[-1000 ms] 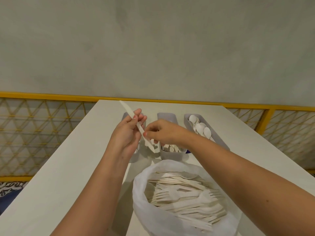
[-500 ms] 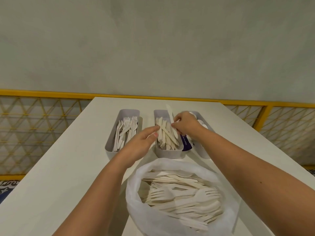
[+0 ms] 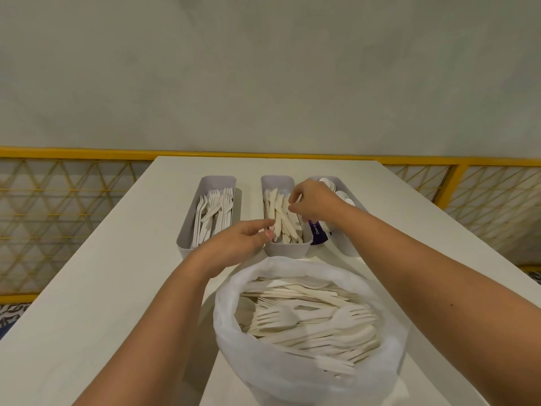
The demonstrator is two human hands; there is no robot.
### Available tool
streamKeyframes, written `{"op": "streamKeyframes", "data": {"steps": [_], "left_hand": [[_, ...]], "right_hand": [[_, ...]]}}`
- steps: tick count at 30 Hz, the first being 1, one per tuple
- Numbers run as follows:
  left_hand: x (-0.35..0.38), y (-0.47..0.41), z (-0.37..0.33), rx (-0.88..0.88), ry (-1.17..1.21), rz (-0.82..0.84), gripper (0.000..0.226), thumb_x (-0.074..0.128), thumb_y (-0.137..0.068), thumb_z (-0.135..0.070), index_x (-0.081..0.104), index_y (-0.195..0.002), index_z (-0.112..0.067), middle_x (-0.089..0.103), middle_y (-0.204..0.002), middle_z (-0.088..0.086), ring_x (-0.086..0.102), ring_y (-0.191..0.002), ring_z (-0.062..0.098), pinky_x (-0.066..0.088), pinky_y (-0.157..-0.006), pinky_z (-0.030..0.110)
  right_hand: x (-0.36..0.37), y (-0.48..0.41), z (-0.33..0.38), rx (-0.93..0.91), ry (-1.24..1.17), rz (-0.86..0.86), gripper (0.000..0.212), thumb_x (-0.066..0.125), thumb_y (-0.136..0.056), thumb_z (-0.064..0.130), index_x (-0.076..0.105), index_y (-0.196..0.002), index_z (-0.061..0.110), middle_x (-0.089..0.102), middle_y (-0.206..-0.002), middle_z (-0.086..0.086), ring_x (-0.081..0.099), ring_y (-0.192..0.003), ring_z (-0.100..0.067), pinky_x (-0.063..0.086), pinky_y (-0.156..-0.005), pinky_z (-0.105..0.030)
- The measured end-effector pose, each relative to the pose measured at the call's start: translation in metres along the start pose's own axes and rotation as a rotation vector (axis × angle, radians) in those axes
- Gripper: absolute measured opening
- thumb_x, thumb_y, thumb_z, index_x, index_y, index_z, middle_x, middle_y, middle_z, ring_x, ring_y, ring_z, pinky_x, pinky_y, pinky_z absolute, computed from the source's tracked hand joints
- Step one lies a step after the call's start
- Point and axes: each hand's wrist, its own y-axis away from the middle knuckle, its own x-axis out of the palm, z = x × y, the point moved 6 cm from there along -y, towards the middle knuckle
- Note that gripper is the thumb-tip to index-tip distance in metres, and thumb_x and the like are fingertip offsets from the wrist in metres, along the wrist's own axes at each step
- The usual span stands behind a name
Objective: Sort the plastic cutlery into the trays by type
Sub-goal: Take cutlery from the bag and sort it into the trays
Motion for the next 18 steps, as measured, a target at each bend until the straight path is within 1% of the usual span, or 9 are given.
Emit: {"op": "streamKeyframes", "data": {"steps": [1, 3, 6, 10, 12, 13, 14, 16, 18], "left_hand": [[-0.003, 0.002, -0.003, 0.006, -0.01, -0.015, 0.038, 0.042, -0.098, -0.032, 0.049, -0.135, -0.028, 0.049, -0.139, -0.004, 0.047, -0.127, 0.018, 0.034, -0.103, 0.03], [-0.008, 0.006, -0.008, 0.038, -0.053, -0.008, 0.026, 0.045, -0.097, -0.033, 0.063, -0.116, -0.028, 0.059, -0.123, -0.006, 0.057, -0.104, 0.013, 0.036, -0.107, 0.039], [-0.004, 0.012, -0.015, 0.083, -0.089, 0.154, 0.016, 0.05, -0.095, -0.027, 0.064, -0.092, -0.021, 0.062, -0.112, -0.004, 0.056, -0.105, 0.017, 0.043, -0.099, 0.035], [0.006, 0.023, -0.019, 0.092, -0.193, 0.368, 0.011, 0.064, -0.086, -0.031, 0.068, -0.086, -0.021, 0.064, -0.098, -0.003, 0.057, -0.089, 0.011, 0.047, -0.089, 0.031], [0.008, 0.026, -0.018, 0.058, -0.33, 0.396, 0.008, 0.068, -0.083, -0.027, 0.069, -0.085, -0.019, 0.065, -0.08, -0.013, 0.055, -0.077, 0.009, 0.045, -0.08, 0.027], [0.009, 0.026, -0.018, 0.049, -0.395, 0.385, 0.006, 0.069, -0.082, -0.024, 0.068, -0.085, -0.019, 0.061, -0.067, -0.02, 0.053, -0.07, 0.008, 0.043, -0.075, 0.024], [0.009, 0.025, -0.018, 0.045, -0.439, 0.357, 0.005, 0.069, -0.081, -0.021, 0.068, -0.086, -0.019, 0.059, -0.061, -0.021, 0.051, -0.066, 0.007, 0.042, -0.072, 0.023], [0.006, 0.021, -0.02, 0.056, -0.449, 0.275, 0.013, 0.065, -0.08, -0.012, 0.069, -0.09, -0.02, 0.057, -0.064, -0.016, 0.05, -0.066, 0.008, 0.041, -0.069, 0.024], [0.002, 0.018, -0.021, 0.075, -0.423, 0.194, 0.021, 0.06, -0.081, -0.005, 0.07, -0.094, -0.017, 0.057, -0.07, -0.009, 0.048, -0.067, 0.011, 0.04, -0.068, 0.026]], "right_hand": [[-0.002, 0.006, 0.004, -0.029, -0.003, 0.015, 0.024, 0.053, -0.092, 0.014, 0.062, -0.111, 0.002, 0.065, -0.083, -0.011, 0.057, -0.059, -0.014, 0.045, -0.054, -0.019], [-0.005, 0.019, 0.011, -0.076, -0.021, 0.066, 0.021, 0.054, -0.092, 0.016, 0.064, -0.106, 0.003, 0.063, -0.076, -0.006, 0.054, -0.054, -0.008, 0.045, -0.051, -0.017], [-0.006, 0.039, 0.015, -0.104, -0.043, 0.198, 0.018, 0.056, -0.092, 0.017, 0.064, -0.1, 0.003, 0.063, -0.074, -0.007, 0.055, -0.056, -0.012, 0.046, -0.054, -0.018], [-0.002, 0.067, 0.019, -0.174, -0.101, 0.372, 0.011, 0.057, -0.092, 0.015, 0.063, -0.091, 0.006, 0.063, -0.07, -0.005, 0.057, -0.058, -0.015, 0.049, -0.055, -0.02], [0.0, 0.081, 0.022, -0.222, -0.183, 0.452, 0.009, 0.057, -0.091, 0.011, 0.064, -0.091, 0.005, 0.061, -0.067, -0.003, 0.057, -0.057, -0.014, 0.05, -0.058, -0.022], [0.002, 0.089, 0.023, -0.238, -0.209, 0.506, 0.009, 0.057, -0.09, 0.008, 0.064, -0.093, 0.004, 0.061, -0.069, -0.003, 0.058, -0.058, -0.014, 0.052, -0.061, -0.023], [0.007, 0.096, 0.024, -0.253, -0.207, 0.565, 0.01, 0.057, -0.09, 0.005, 0.065, -0.096, 0.002, 0.062, -0.072, -0.004, 0.059, -0.06, -0.013, 0.052, -0.064, -0.022], [0.022, 0.107, 0.025, -0.3, -0.093, 0.63, 0.016, 0.059, -0.089, 0.004, 0.065, -0.104, 0.004, 0.064, -0.082, -0.004, 0.061, -0.068, -0.009, 0.051, -0.071, -0.017], [0.033, 0.108, 0.025, -0.373, 0.058, 0.547, 0.026, 0.062, -0.088, 0.011, 0.062, -0.114, 0.012, 0.065, -0.098, 0.0, 0.061, -0.085, -0.008, 0.046, -0.077, -0.014]]}}
